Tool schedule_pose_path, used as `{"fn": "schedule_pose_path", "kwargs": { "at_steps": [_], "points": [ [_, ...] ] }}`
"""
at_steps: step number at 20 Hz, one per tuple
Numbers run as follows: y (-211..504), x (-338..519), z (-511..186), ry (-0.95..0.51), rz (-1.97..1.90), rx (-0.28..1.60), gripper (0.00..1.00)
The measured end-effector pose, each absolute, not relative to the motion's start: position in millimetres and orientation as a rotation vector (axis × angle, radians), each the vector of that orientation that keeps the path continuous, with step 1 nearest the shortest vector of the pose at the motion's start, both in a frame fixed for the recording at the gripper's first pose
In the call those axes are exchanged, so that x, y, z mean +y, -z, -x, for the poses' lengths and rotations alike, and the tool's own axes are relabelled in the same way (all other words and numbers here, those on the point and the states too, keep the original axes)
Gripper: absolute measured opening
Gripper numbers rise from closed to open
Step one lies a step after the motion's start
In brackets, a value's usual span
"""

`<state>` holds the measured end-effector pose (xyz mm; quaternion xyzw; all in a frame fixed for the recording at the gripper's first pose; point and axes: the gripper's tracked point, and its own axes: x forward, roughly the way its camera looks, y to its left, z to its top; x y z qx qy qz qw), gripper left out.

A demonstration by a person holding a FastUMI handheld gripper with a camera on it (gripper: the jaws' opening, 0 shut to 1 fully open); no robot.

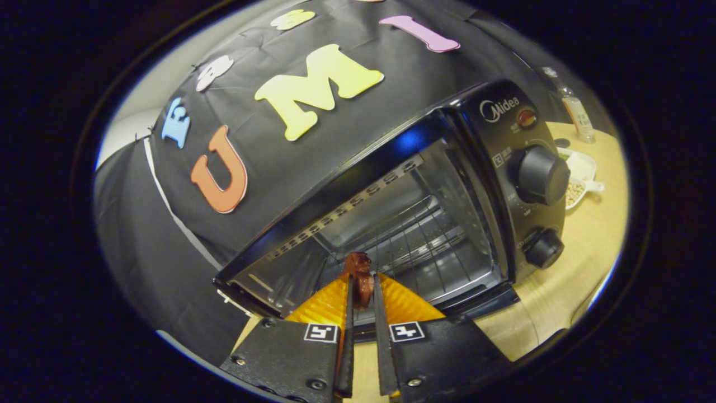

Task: Open the toaster oven, put the food inside, and close the toaster oven door.

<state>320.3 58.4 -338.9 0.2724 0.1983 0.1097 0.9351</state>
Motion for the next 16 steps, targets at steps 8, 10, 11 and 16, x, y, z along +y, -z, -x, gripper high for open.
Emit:
{"fn": "schedule_pose_path", "kwargs": {
  "at_steps": [8, 10, 11, 16],
  "points": [
    [295, 32, -295, -0.242, -0.34, 0.13, 0.9],
    [289, 34, -276, -0.266, -0.336, 0.094, 0.95],
    [290, 34, -265, -0.27, -0.327, 0.084, 0.98],
    [303, 38, -212, -0.25, -0.262, 0.131, 1.0]
  ]
}}
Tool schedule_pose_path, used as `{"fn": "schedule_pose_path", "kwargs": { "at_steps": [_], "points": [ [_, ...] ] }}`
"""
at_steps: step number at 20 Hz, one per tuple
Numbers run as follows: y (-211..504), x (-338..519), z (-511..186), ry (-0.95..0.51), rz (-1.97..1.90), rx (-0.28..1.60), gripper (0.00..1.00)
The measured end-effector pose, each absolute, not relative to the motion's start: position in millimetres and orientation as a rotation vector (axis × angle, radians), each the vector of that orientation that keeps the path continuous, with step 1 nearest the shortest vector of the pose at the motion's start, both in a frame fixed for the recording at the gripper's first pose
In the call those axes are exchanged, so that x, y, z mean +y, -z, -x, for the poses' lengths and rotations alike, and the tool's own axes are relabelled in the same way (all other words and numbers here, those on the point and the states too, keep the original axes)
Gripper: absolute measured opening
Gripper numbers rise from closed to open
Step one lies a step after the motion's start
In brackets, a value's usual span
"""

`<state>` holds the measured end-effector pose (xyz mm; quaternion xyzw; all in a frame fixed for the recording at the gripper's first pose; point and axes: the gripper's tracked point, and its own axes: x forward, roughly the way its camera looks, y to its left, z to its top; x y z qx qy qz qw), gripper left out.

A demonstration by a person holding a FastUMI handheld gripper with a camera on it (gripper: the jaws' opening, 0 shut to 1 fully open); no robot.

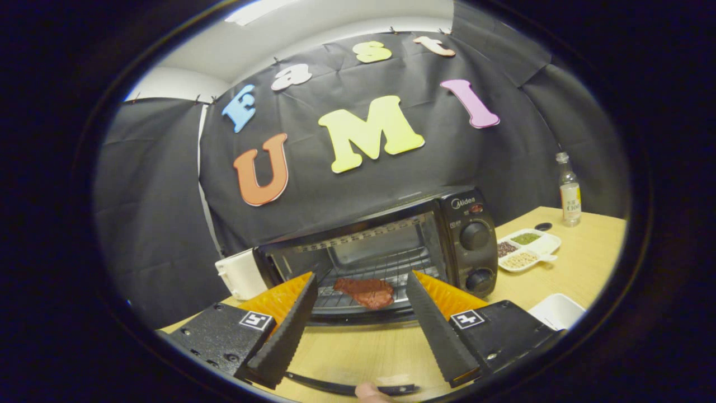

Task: Open the toaster oven, put the food inside, and close the toaster oven door.

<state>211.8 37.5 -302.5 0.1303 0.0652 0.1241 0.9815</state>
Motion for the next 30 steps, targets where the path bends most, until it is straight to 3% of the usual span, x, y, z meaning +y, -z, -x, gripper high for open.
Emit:
{"fn": "schedule_pose_path", "kwargs": {
  "at_steps": [7, 11, 25, 30],
  "points": [
    [318, 20, -137, -0.116, -0.1, 0.212, 1.0],
    [368, 19, -117, -0.076, -0.008, 0.445, 1.0],
    [435, 40, -93, -0.066, 0.027, 0.708, 1.0],
    [430, 47, -109, -0.077, 0.055, 0.68, 1.0]
  ]
}}
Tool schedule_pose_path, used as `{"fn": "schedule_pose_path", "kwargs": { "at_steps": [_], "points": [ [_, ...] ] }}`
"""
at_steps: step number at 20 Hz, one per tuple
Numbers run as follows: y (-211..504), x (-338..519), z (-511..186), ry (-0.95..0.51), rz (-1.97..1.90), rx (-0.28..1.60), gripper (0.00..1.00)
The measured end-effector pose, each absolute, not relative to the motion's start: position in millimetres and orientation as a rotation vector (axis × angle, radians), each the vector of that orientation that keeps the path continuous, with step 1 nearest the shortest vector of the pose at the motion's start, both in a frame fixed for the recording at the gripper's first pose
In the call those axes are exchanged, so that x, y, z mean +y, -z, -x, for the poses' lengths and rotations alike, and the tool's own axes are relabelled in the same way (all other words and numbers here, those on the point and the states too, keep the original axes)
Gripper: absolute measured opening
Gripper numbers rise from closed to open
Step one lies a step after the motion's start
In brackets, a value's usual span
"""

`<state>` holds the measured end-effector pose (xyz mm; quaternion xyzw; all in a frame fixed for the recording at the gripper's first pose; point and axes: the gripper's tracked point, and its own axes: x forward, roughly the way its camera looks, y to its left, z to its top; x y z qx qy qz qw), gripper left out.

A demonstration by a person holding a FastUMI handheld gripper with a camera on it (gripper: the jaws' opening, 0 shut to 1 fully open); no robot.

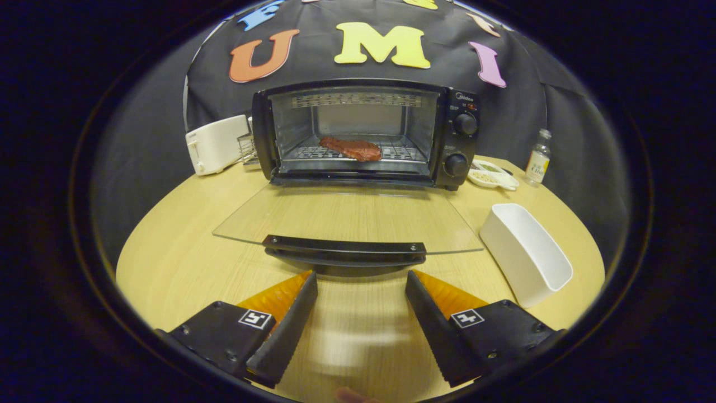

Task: Open the toaster oven, put the food inside, and close the toaster oven door.

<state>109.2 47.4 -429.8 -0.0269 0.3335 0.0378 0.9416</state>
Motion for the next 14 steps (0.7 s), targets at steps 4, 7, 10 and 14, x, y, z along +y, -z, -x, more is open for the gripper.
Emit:
{"fn": "schedule_pose_path", "kwargs": {
  "at_steps": [4, 7, 10, 14],
  "points": [
    [429, 58, -111, -0.119, 0.009, 0.678, 1.0],
    [408, 56, -122, -0.12, 0.003, 0.567, 1.0],
    [406, 50, -128, -0.093, 0.035, 0.553, 1.0],
    [393, 53, -137, -0.092, 0.025, 0.533, 1.0]
  ]
}}
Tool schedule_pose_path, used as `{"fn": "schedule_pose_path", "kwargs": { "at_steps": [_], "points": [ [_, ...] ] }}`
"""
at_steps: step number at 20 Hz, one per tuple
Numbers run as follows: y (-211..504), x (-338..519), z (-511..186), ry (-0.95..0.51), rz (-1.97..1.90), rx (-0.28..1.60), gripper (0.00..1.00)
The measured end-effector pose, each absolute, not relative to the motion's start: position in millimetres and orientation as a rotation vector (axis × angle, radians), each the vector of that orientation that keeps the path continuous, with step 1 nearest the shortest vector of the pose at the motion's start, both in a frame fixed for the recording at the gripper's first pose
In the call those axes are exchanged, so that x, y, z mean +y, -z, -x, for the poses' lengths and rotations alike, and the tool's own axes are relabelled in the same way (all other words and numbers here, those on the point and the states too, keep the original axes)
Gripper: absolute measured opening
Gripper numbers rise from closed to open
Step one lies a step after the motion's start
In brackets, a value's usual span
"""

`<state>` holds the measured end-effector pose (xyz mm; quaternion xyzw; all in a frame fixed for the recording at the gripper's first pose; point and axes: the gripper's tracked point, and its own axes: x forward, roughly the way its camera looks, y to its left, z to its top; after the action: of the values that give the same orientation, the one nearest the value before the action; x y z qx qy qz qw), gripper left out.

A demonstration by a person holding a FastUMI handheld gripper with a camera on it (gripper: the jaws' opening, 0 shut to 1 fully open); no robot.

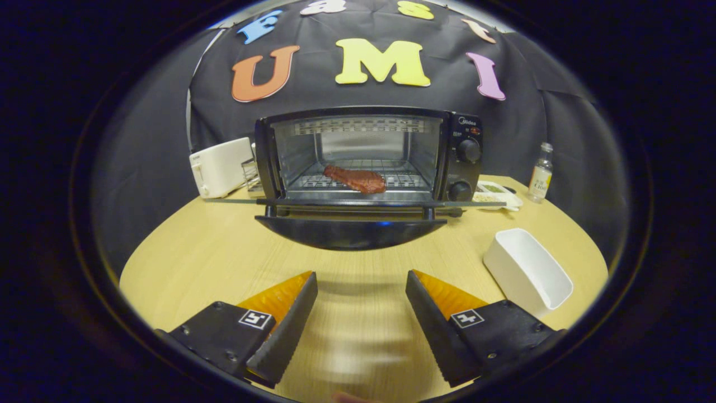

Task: Open the toaster oven, put the food inside, and close the toaster oven door.

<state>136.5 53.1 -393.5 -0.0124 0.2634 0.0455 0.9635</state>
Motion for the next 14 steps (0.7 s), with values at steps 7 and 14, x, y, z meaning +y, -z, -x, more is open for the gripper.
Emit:
{"fn": "schedule_pose_path", "kwargs": {
  "at_steps": [7, 14],
  "points": [
    [351, 53, -165, -0.079, 0.046, 0.434, 1.0],
    [300, 58, -206, -0.061, 0.087, 0.336, 1.0]
  ]
}}
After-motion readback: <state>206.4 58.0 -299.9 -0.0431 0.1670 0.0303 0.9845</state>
